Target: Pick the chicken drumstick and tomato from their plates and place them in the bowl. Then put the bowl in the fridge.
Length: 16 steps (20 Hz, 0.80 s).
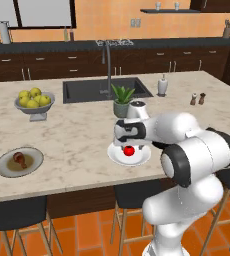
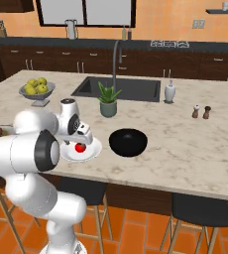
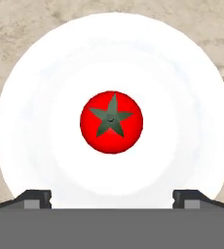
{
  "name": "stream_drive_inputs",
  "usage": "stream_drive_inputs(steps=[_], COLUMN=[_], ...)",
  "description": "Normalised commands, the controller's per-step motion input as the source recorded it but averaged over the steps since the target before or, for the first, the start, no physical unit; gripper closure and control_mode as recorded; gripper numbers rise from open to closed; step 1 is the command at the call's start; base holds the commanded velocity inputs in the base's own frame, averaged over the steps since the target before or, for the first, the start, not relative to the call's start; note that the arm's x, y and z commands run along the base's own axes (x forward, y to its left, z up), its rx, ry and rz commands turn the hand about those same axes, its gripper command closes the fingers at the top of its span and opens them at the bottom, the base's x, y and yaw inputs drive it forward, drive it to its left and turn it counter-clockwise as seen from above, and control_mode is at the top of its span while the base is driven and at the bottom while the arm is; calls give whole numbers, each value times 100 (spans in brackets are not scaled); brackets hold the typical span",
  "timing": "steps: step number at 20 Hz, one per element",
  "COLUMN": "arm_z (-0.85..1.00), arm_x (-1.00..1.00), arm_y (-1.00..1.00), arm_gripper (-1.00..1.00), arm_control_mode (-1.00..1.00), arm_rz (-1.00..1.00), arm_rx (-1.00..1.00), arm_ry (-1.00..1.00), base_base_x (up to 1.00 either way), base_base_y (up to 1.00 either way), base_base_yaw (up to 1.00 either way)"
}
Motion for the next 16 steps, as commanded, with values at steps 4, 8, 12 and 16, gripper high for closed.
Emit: stream_drive_inputs(steps=[4, 8, 12, 16], arm_z=[-44, -37, -35, -17], arm_x=[41, 18, 13, 4], arm_y=[0, 0, 0, 0], arm_gripper=[-100, -100, -100, 100], arm_control_mode=[-100, -100, -100, -100], arm_rz=[0, 0, 0, 0], arm_rx=[0, 0, 0, -1], arm_ry=[-12, -11, -11, -7], base_base_x=[0, 0, 0, 0], base_base_y=[0, 0, 0, 0], base_base_yaw=[0, 0, 0, 0])
